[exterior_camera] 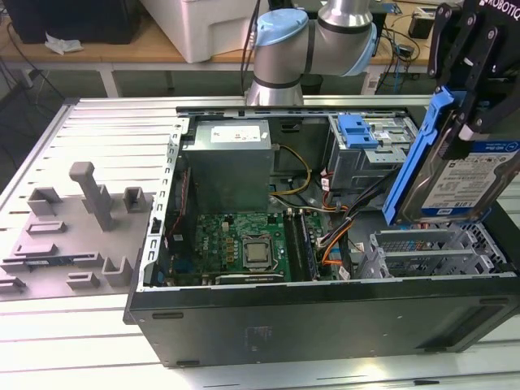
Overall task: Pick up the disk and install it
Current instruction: 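Insert the disk into the insertion slot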
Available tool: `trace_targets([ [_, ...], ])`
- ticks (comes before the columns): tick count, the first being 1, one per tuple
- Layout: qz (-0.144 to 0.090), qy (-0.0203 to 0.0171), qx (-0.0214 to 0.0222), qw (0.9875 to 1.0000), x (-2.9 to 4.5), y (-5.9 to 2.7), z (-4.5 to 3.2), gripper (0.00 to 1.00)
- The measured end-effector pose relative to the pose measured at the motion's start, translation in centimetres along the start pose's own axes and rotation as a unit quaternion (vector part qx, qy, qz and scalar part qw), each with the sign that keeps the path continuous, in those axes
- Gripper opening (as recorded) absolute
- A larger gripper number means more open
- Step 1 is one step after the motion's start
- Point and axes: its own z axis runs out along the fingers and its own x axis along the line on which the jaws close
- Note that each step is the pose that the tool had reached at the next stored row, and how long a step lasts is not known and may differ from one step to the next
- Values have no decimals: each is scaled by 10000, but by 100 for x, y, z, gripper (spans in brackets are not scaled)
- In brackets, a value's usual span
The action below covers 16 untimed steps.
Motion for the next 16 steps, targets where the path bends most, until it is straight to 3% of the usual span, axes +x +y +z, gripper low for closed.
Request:
trace_targets([
  [16, -1, 0, 0, 10000, 0, 1, 50, 37],
])
